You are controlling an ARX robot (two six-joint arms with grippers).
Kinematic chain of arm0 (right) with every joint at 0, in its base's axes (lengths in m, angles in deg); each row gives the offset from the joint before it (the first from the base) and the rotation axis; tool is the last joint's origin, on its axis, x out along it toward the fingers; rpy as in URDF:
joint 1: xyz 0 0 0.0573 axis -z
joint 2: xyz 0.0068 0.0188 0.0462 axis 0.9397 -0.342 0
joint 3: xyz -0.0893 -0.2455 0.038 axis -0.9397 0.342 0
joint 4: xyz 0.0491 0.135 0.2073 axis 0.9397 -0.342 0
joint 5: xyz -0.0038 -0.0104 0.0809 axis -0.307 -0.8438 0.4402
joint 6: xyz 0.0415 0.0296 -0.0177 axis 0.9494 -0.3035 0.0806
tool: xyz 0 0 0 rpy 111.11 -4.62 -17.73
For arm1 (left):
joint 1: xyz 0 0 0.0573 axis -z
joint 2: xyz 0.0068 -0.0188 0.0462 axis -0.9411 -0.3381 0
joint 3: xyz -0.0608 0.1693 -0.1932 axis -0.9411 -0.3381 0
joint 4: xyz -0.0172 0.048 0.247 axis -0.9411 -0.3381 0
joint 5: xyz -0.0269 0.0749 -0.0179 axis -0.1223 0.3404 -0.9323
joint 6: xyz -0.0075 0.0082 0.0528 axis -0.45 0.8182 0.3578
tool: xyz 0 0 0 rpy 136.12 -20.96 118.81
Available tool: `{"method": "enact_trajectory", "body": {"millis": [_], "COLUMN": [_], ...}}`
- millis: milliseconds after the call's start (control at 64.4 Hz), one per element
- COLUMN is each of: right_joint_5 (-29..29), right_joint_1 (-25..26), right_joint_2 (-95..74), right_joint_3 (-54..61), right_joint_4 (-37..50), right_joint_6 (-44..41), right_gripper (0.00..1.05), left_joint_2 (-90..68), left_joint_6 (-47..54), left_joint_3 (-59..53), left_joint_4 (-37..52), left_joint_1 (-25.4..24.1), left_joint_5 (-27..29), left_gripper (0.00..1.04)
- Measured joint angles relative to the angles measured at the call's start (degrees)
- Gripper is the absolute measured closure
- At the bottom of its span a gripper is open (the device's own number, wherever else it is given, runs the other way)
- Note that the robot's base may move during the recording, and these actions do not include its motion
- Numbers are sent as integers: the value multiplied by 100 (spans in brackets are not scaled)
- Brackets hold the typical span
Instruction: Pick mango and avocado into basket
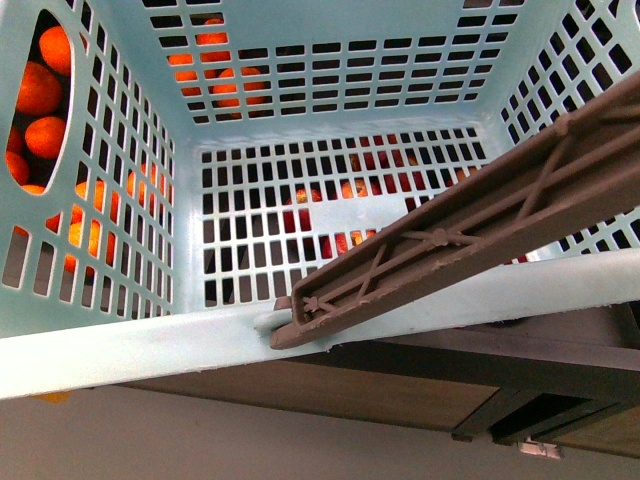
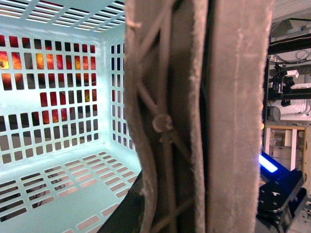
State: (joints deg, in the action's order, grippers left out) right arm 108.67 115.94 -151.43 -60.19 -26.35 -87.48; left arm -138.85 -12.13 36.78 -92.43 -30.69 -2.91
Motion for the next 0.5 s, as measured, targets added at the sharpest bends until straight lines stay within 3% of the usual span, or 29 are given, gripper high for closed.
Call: {"method": "enact_trajectory", "body": {"millis": [280, 497], "right_joint_5": [1202, 1532], "right_joint_1": [-177, -671], "right_joint_2": [3169, 5390], "right_joint_3": [3329, 5469], "right_joint_4": [2409, 3217], "right_joint_6": [1781, 2903], "right_gripper": [42, 42], "left_joint_2": [0, 0], "left_joint_6": [0, 2], "left_joint_3": [0, 0], "left_joint_4": [0, 0], "left_joint_1": [0, 0], "left_joint_5": [0, 0], "left_gripper": [91, 91]}}
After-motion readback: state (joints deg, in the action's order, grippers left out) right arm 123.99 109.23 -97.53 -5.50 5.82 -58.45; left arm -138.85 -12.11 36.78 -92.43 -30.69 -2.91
